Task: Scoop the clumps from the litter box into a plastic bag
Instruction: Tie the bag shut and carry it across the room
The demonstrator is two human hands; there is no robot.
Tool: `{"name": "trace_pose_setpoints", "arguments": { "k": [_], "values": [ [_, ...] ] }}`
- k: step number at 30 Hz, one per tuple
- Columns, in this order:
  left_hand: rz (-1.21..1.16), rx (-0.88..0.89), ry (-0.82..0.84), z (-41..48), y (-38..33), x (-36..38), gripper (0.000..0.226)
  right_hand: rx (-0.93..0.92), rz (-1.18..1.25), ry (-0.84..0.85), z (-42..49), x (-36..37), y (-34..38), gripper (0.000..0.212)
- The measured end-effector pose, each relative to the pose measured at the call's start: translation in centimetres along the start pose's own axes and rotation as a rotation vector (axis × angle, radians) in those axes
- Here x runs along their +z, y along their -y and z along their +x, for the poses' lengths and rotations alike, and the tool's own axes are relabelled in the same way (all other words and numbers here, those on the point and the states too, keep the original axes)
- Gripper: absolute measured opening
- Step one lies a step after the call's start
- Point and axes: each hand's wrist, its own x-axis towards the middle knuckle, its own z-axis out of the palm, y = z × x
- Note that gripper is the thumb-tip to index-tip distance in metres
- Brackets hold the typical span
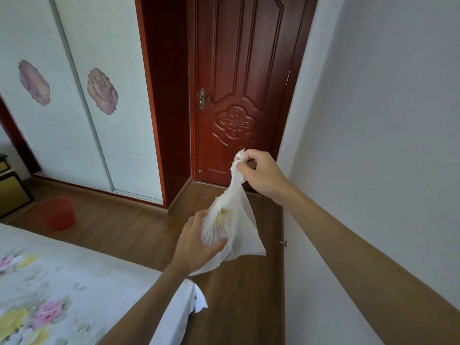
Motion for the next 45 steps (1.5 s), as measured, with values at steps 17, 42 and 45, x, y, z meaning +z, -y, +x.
{"name": "trace_pose_setpoints", "arguments": {
  "k": [17, 42, 45],
  "values": [
    [-0.058, -0.005, -0.012, 21.9, 6.9, 2.1, 0.082, -0.056, -0.017, 0.033, 21.6, 3.7, -7.6, 0.019],
    [0.117, -0.181, -0.285, 43.3, 12.4, 3.0, 0.082, -0.214, 0.229, 0.232, 47.5, 10.2, -16.3, 0.019],
    [0.148, -0.221, -0.324, 44.9, 13.4, 2.3, 0.083, -0.249, 0.257, 0.25, 49.8, 11.4, -16.5, 0.021]
  ]
}}
